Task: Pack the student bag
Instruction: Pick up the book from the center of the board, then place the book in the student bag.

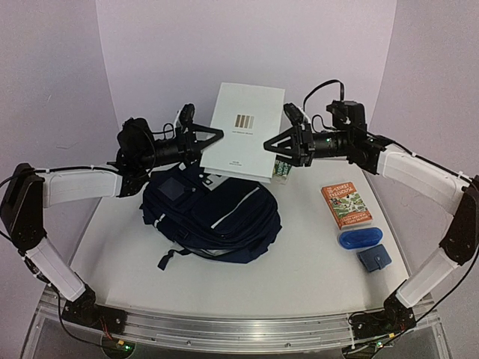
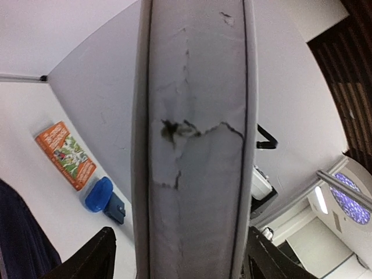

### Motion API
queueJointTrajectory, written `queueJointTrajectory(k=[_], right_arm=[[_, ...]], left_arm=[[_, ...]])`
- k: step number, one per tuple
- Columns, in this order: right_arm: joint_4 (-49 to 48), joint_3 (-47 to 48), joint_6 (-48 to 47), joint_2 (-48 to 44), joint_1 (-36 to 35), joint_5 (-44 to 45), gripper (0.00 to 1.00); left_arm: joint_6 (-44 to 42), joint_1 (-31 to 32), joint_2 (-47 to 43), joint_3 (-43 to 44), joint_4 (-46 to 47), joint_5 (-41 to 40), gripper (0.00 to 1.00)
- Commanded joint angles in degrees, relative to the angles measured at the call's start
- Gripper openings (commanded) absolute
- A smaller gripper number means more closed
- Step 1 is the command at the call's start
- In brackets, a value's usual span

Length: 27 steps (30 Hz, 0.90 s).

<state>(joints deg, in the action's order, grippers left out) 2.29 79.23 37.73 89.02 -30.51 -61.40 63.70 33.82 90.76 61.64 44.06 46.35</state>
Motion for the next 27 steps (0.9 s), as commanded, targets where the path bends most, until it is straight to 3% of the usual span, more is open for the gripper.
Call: queueJointTrajectory(k=[1, 6, 11, 19, 27], right_arm=[[-4.12, -5.69, 2.28, -5.41, 5.29, 2.22, 0.15], [-4.16, -13.37, 4.34, -9.43, 12.85, 4.75, 0.13], [-4.14, -20.13, 7.08, -11.54, 19.33, 7.5, 0.14], [-3.73, -25.05, 7.55, -12.47, 21.37, 8.14, 0.14], [-3.61, -26.74, 7.9, -13.05, 25.27, 7.76, 0.14]], left_arm=[[-22.03, 0.04, -5.82, 7.66, -33.12, -10.78, 0.83], [-39.52, 2.95, -2.97, 17.39, -60.66, -23.4, 0.84], [-51.39, 14.51, 6.36, 26.23, -77.12, -33.59, 0.8], [-57.31, 25.1, 21.97, 39.61, -89.61, -43.34, 0.71], [-58.05, 28.51, 32.85, 50.93, -94.38, -49.02, 0.59]])
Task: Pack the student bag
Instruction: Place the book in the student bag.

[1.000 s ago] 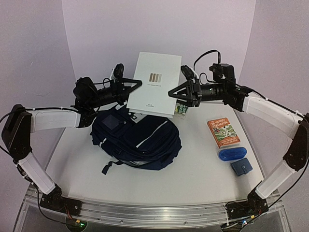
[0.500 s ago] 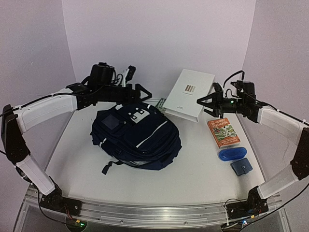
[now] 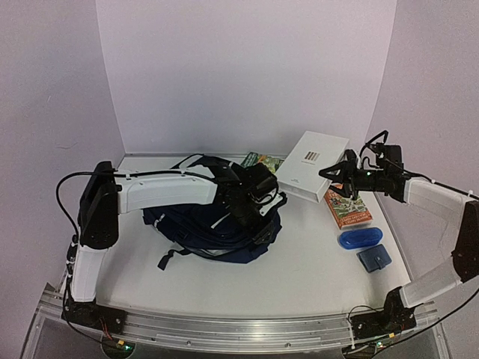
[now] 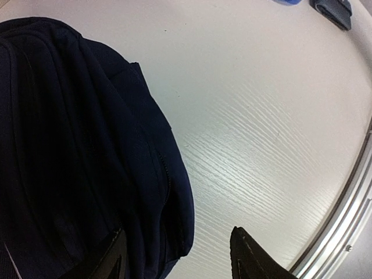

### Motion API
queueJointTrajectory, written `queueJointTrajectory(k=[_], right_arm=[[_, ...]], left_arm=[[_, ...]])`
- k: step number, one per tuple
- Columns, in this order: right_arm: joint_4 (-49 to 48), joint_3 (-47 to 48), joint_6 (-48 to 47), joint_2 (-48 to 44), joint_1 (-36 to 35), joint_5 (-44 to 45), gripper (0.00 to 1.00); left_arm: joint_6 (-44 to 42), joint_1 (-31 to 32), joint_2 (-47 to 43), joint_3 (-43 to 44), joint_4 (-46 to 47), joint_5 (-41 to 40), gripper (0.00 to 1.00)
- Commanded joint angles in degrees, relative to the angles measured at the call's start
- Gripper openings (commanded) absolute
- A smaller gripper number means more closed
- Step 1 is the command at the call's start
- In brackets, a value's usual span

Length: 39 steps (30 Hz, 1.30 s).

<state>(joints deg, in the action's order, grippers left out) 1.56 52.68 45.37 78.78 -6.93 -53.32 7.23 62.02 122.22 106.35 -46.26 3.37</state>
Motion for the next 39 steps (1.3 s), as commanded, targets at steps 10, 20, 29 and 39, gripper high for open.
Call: queueJointTrajectory(k=[10, 20, 29, 39], right_arm=[[-2.88, -1.53, 1.05, -3.5, 3.22, -0.12, 0.13], [-2.84, -1.96, 1.04, -3.81, 3.54, -0.03, 0.13], [-2.88, -2.41, 0.93, -3.81, 3.55, 0.3, 0.13], [-2.95, -1.17, 1.9, -4.21, 3.75, -0.32, 0.11]], left_arm=[[-3.47, 0.61, 8.83, 14.09, -11.38, -9.11, 0.5], [-4.16, 0.91, 11.21, 15.27, -14.13, -11.98, 0.5], [-4.06, 1.0, 13.45, 17.78, -15.72, -18.25, 0.46], [0.14, -0.06, 5.86, 18.1, -10.3, -13.2, 0.0]])
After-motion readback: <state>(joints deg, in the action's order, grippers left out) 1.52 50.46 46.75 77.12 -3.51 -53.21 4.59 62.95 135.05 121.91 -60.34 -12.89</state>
